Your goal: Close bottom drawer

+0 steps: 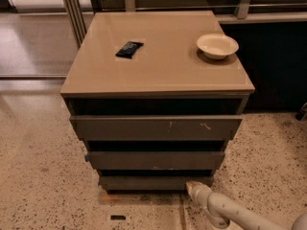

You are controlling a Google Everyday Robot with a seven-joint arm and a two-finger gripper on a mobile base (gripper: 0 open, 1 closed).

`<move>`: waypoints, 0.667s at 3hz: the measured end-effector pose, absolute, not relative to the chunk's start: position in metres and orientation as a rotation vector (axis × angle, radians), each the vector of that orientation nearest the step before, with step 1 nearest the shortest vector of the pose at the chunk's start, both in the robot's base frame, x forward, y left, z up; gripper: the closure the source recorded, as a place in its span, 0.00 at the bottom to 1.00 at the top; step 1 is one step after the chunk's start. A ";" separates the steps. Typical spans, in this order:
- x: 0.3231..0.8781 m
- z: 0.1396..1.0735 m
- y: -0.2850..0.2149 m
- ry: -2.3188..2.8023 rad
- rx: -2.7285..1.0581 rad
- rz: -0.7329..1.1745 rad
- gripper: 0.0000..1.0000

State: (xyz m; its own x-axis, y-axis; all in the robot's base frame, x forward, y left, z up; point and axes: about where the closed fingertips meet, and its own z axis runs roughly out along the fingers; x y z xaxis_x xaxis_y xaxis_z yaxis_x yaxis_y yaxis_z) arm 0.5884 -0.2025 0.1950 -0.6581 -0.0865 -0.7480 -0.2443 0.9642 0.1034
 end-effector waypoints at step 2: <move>0.596 0.197 -0.199 2.283 -0.243 0.239 1.00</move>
Offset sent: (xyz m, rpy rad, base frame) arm 0.0212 0.0021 0.0055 -0.0327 -0.0119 0.0096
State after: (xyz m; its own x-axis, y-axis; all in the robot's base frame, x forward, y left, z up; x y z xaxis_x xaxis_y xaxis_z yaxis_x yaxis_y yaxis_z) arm 0.5956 -0.1988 0.1972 -0.6539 -0.0974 -0.7503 -0.2506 0.9636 0.0933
